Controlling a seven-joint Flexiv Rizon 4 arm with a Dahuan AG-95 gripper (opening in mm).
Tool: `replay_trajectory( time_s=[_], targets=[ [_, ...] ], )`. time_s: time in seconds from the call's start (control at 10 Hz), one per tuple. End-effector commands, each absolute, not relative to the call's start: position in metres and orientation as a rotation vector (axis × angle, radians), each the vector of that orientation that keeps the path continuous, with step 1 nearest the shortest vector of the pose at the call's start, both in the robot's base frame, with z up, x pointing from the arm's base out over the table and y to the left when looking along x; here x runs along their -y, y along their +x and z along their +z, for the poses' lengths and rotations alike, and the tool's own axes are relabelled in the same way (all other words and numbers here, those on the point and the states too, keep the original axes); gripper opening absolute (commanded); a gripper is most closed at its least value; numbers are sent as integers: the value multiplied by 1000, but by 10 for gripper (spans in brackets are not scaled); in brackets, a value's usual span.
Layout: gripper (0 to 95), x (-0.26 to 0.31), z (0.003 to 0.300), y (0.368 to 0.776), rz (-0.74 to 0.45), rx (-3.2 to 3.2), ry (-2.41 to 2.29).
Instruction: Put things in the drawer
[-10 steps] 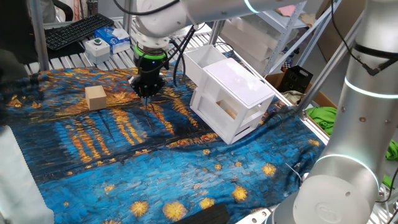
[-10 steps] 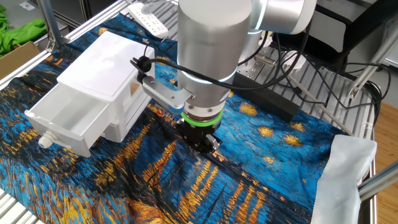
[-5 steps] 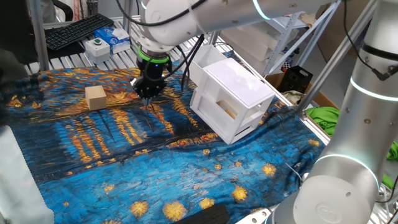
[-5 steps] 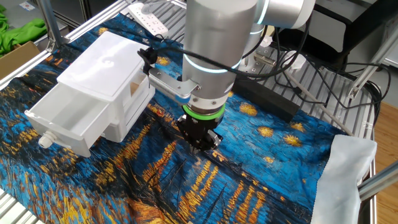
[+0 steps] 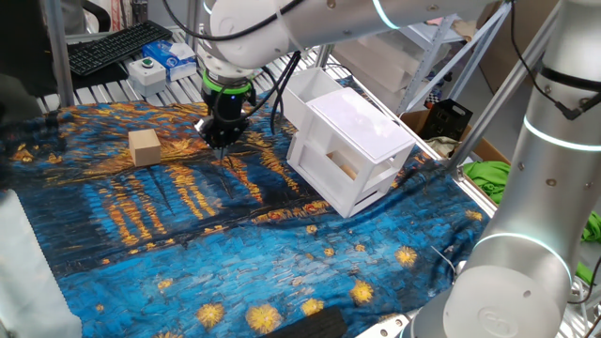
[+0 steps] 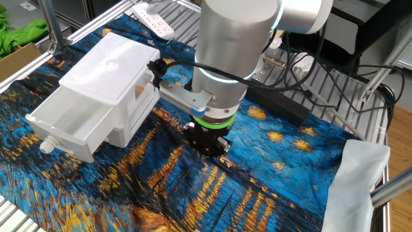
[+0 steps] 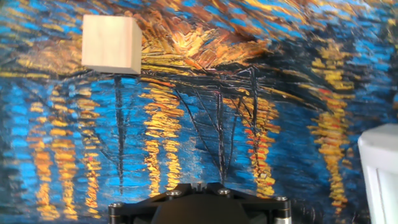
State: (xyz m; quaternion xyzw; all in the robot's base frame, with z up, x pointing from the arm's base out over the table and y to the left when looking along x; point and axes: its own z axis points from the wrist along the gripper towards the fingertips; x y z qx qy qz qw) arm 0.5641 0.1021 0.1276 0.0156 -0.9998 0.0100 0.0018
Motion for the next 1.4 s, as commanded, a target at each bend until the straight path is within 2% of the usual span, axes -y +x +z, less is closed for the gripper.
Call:
replay_trajectory(
  time_s=[0.1, 0.3, 0.8, 1.2, 1.4],
  targets=[
    [0, -102, 127, 565, 38, 3129, 71],
    [0, -102, 127, 565, 85, 3120, 60],
    [0, -102, 127, 565, -12, 3128, 93],
    [0, -115, 128, 567, 71, 3117, 98],
    [0, -123, 128, 567, 75, 3110, 91]
  ],
)
